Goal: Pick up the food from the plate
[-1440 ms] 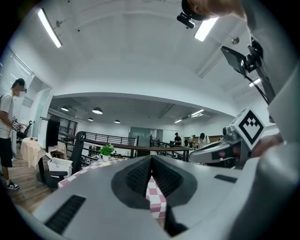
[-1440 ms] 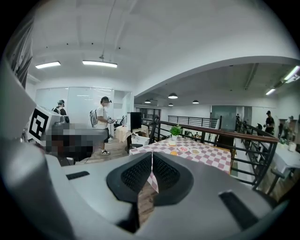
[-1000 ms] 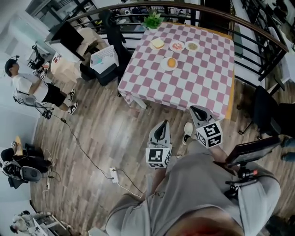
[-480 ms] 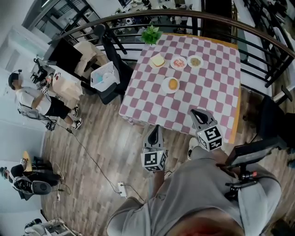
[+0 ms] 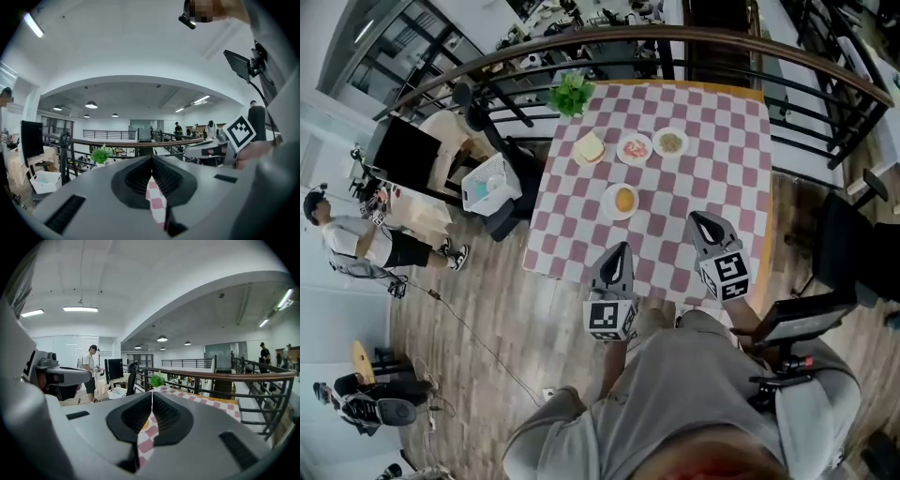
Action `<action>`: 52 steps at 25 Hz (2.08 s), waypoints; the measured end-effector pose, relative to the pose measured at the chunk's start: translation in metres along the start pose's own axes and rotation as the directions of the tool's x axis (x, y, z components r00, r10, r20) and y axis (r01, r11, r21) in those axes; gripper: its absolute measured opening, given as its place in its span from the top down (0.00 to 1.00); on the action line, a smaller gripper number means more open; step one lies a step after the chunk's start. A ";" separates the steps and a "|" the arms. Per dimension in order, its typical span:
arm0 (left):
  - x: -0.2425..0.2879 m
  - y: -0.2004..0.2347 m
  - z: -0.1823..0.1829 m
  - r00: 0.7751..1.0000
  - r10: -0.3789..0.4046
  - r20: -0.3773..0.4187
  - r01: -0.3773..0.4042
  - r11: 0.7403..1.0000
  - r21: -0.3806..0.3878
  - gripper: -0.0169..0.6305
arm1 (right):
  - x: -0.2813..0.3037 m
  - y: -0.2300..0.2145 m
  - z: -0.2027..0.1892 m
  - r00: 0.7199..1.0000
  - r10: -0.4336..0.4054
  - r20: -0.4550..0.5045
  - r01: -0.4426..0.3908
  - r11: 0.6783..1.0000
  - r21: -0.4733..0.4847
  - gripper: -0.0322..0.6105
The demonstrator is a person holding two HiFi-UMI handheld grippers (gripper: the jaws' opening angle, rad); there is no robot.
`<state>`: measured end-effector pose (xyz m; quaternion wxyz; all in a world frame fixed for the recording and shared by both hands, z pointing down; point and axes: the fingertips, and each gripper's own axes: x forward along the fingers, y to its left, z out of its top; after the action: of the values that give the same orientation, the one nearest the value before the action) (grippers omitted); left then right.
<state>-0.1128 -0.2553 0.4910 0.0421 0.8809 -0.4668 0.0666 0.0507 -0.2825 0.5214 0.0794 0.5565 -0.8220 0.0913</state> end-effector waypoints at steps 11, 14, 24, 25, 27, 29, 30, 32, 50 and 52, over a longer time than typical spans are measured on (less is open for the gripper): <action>0.070 -0.066 0.044 0.960 -0.275 0.057 0.267 0.956 0.118 0.96 | -0.043 -0.063 0.015 0.971 -0.226 0.076 0.221 0.973 0.070 0.92; 0.074 -0.075 0.049 0.939 -0.337 0.062 0.330 0.938 0.104 0.96 | -0.061 -0.068 0.021 0.955 -0.288 0.072 0.282 0.955 0.090 0.92; 0.069 -0.065 0.050 0.894 -0.423 0.147 0.418 0.906 0.071 0.96 | -0.088 -0.046 0.024 0.924 -0.373 0.081 0.368 0.928 0.063 0.92; 0.069 -0.063 0.051 0.891 -0.426 0.158 0.420 0.905 0.068 0.96 | -0.087 -0.043 0.028 0.923 -0.371 0.098 0.367 0.928 0.061 0.92; 0.070 -0.059 0.052 0.893 -0.416 0.170 0.412 0.909 0.063 0.96 | -0.084 -0.040 0.032 0.925 -0.363 0.112 0.359 0.932 0.057 0.92; 0.068 -0.054 0.051 0.899 -0.403 0.170 0.398 0.915 0.064 0.96 | -0.078 -0.038 0.032 0.930 -0.352 0.104 0.349 0.936 0.047 0.92; 0.068 -0.051 0.052 0.901 -0.399 0.170 0.393 0.917 0.070 0.96 | -0.075 -0.036 0.032 0.933 -0.346 0.100 0.344 0.938 0.042 0.92; 0.066 -0.044 0.053 0.904 -0.390 0.175 0.382 0.921 0.080 0.96 | -0.067 -0.031 0.033 0.939 -0.331 0.097 0.329 0.944 0.035 0.92; 0.097 0.058 -0.016 0.995 -0.095 -0.005 0.095 0.994 0.046 0.45 | -0.079 -0.031 0.013 0.933 -0.358 0.033 0.353 0.930 0.105 0.92; 0.108 0.070 -0.037 0.996 -0.057 -0.065 0.061 0.996 0.060 0.45 | -0.090 -0.036 0.006 0.922 -0.387 0.015 0.383 0.916 0.121 0.92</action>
<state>-0.1137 -0.3775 0.5455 0.0315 0.8926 -0.4367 0.1075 0.1172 -0.2165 0.4972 0.0475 0.7125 -0.6912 0.1107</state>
